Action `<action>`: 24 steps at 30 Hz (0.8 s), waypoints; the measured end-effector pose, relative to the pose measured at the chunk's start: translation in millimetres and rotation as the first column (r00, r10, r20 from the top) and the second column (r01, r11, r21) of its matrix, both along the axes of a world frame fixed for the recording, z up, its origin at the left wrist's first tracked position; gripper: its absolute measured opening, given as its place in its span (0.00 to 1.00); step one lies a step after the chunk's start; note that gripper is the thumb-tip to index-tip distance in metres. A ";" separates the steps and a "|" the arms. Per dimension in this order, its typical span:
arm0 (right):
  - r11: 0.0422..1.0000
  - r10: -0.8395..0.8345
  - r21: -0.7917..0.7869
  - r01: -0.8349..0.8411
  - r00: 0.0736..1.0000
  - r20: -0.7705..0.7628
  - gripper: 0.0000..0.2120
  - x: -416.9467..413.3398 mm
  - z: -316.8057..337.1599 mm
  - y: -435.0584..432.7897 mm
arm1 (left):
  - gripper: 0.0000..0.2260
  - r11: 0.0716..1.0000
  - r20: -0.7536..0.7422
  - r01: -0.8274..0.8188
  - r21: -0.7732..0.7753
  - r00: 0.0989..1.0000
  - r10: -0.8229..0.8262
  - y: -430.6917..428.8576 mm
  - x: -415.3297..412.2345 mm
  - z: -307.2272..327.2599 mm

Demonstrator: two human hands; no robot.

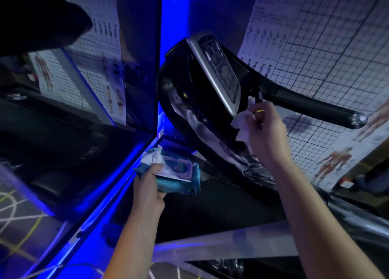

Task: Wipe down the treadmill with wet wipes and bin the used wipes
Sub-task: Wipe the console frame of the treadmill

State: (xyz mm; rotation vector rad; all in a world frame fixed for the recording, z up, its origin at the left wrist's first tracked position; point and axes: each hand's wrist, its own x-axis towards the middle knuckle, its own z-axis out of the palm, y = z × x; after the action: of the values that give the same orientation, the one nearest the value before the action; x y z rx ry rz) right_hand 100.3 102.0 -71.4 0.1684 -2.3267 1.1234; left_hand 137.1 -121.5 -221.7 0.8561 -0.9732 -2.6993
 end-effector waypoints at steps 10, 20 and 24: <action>0.977 0.215 -0.003 -0.215 0.976 -0.017 0.17 -61.9 41.0 -68.0 | 0.18 0.995 -0.081 -0.104 0.008 0.991 0.104 -29.6 5.3 9.1; 0.728 0.441 0.635 -0.259 0.886 -0.144 0.13 -109.1 43.4 -136.4 | 0.21 0.986 -0.148 -0.163 -0.039 0.977 0.156 -48.1 8.9 15.0; 0.584 0.468 0.767 -0.265 0.882 -0.052 0.20 -125.0 33.3 -132.0 | 0.21 0.983 -0.141 -0.178 -0.037 0.975 0.171 -49.6 8.7 14.1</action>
State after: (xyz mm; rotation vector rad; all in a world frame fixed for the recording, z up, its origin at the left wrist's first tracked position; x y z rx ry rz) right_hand -24.7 -30.0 -38.1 1.0911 -2.4235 0.1807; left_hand 145.8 -171.1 -207.6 0.7001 -0.8866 -2.5361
